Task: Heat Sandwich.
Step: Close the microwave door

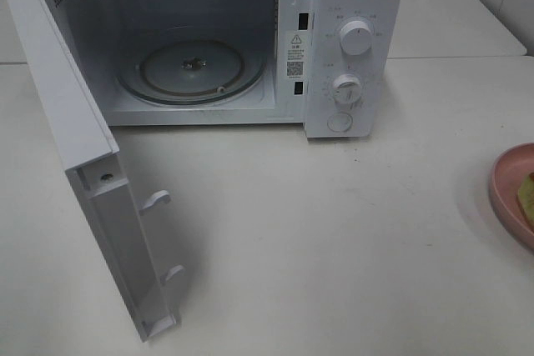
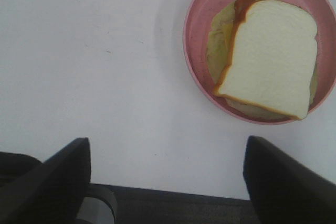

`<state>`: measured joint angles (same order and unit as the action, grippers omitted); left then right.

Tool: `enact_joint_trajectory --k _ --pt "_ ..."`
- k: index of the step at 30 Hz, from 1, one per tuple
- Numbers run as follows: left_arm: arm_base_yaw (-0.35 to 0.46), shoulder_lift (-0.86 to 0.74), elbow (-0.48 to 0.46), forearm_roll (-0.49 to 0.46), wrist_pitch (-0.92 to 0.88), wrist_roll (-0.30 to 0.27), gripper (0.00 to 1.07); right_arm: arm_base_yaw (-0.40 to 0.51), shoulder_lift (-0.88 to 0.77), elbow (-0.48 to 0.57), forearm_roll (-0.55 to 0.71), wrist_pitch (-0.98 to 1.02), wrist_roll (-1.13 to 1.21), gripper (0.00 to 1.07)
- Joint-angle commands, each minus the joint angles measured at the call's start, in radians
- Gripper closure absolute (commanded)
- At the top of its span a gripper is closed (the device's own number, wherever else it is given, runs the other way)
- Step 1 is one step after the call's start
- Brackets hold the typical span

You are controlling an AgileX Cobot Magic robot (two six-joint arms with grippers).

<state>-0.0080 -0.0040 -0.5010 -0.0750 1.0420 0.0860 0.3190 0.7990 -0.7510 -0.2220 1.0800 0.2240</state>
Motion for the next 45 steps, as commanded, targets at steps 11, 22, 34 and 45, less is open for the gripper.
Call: enact_joint_trajectory --k 11,22,34,45 --pt "0.002 -0.023 0.003 -0.008 -0.016 0.001 0.03 -0.067 -0.35 0.136 0.023 -0.019 -0.061 0.31" --pt "0.002 -0.023 0.003 -0.008 -0.016 0.001 0.03 -0.227 -0.629 0.226 0.128 -0.074 -0.152 0.31" --pt "0.002 -0.022 0.003 -0.007 -0.016 0.001 0.03 -0.342 -0.828 0.246 0.18 -0.041 -0.184 0.31" --pt "0.002 -0.021 0.003 -0.007 -0.016 0.001 0.03 -0.342 -0.829 0.246 0.181 -0.041 -0.184 0.31"
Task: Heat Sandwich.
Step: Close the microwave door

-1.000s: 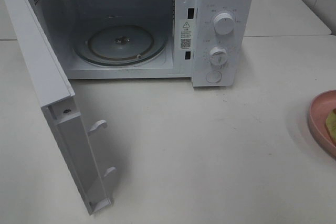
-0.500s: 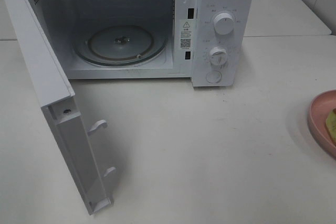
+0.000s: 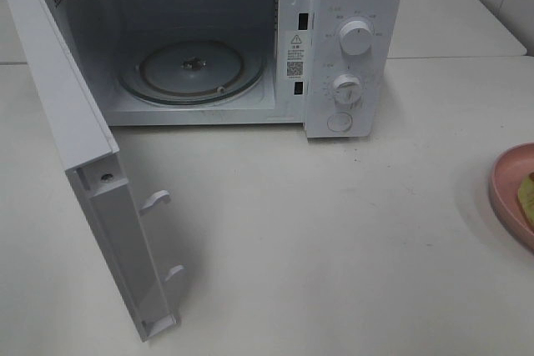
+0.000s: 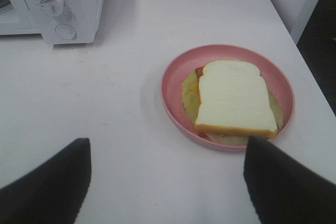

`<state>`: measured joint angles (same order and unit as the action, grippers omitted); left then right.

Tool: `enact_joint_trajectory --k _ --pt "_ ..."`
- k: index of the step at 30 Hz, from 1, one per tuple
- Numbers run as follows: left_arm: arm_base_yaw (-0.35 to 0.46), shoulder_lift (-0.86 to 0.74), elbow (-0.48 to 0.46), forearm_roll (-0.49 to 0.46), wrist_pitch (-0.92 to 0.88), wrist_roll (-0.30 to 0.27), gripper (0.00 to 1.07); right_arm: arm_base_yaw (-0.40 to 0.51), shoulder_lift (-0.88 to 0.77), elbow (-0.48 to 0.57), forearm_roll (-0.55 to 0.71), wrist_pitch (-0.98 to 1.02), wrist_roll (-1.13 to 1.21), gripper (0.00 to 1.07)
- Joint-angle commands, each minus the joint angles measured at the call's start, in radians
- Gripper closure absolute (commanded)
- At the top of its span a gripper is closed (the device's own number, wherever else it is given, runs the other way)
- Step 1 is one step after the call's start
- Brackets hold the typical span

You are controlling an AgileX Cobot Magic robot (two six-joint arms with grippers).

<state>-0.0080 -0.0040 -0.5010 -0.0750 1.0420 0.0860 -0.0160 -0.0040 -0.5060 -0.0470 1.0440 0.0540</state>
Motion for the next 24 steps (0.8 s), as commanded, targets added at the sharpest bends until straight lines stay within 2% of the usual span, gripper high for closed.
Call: enact_joint_trajectory --k 1,24 --pt "0.002 -0.021 0.003 -0.007 -0.016 0.001 0.03 -0.007 -0.026 0.001 0.006 -0.005 -0.014 0.31" --pt "0.002 -0.021 0.003 -0.007 -0.016 0.001 0.03 -0.007 -0.026 0.001 0.005 -0.005 -0.014 0.31"
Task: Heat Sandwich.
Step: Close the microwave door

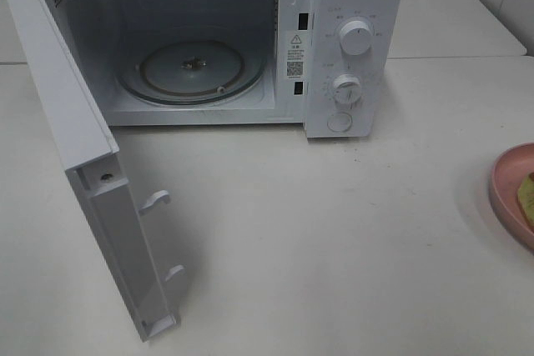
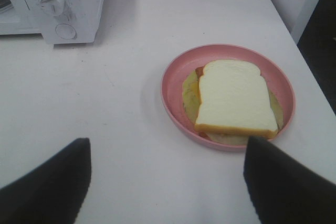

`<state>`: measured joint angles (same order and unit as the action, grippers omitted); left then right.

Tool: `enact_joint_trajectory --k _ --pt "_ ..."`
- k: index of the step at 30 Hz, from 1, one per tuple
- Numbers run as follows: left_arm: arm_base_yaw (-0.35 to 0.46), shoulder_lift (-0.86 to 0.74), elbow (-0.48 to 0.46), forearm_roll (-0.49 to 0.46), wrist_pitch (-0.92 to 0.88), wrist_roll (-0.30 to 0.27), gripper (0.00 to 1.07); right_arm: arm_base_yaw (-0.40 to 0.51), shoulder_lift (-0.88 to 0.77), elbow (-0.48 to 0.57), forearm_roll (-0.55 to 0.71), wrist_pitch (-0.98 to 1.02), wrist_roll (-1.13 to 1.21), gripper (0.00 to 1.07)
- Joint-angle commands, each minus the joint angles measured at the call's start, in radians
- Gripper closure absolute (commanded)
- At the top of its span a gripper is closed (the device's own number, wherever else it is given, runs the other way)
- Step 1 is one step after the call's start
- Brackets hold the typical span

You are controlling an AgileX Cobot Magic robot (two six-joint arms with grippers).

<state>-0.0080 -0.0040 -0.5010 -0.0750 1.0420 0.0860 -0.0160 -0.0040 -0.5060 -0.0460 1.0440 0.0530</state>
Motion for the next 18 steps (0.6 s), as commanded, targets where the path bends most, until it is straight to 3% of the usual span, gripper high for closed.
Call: enact_joint_trajectory --k 1,18 --pt "0.002 -0.021 0.003 -0.007 -0.016 0.001 0.03 -0.007 -0.026 0.001 0.004 -0.005 -0.013 0.31" --pt "0.002 -0.021 0.003 -0.013 -0.015 0.001 0.03 -0.007 -0.026 0.001 0.004 -0.005 -0.013 0.31"
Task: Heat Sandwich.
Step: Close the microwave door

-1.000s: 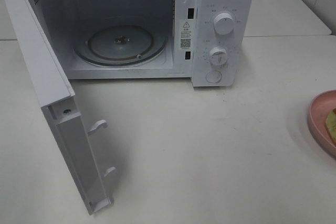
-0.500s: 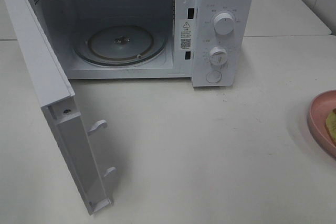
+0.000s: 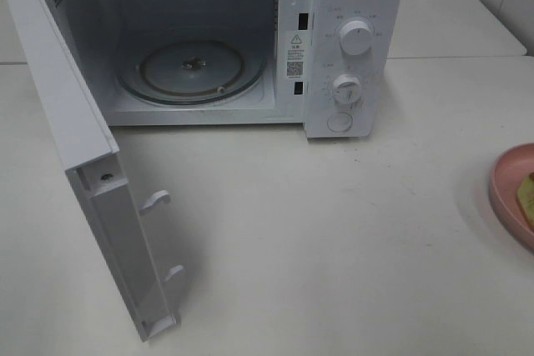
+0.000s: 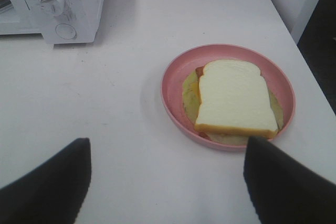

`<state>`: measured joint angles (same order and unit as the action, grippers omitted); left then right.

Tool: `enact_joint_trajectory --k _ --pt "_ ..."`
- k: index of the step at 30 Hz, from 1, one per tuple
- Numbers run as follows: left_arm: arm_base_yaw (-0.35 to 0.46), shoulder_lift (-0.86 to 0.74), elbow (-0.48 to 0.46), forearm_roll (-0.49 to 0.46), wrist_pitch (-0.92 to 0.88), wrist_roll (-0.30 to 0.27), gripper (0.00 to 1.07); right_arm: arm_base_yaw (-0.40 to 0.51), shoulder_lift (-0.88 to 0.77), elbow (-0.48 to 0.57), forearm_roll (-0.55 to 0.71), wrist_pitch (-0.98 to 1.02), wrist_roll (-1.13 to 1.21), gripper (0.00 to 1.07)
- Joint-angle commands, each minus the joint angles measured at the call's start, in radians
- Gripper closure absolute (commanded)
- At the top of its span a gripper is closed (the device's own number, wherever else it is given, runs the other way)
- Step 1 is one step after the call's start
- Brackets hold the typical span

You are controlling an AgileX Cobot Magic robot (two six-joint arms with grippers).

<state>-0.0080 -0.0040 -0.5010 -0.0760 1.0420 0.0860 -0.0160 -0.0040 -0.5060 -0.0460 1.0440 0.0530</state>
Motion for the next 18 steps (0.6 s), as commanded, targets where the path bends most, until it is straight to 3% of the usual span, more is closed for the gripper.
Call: enact_joint_trajectory --k 1,12,16,18 --pt "0.002 -0.021 0.003 -0.013 -0.015 0.001 0.03 -0.007 -0.026 0.001 0.004 -0.005 -0.013 0.31" --pt "0.002 0.014 -0.028 -0.016 -0.041 0.004 0.05 -0.007 -0.026 0.001 0.004 -0.005 -0.013 0.31" --pt "0.002 0.084 -0.03 -0.011 -0.066 0.012 0.12 -0.007 -0.026 0.001 0.004 -0.005 -0.013 0.31" --pt "0.002 0.141 -0.03 -0.011 -0.102 0.012 0.24 -0.007 -0.026 0.001 0.004 -0.005 -0.013 0.31"
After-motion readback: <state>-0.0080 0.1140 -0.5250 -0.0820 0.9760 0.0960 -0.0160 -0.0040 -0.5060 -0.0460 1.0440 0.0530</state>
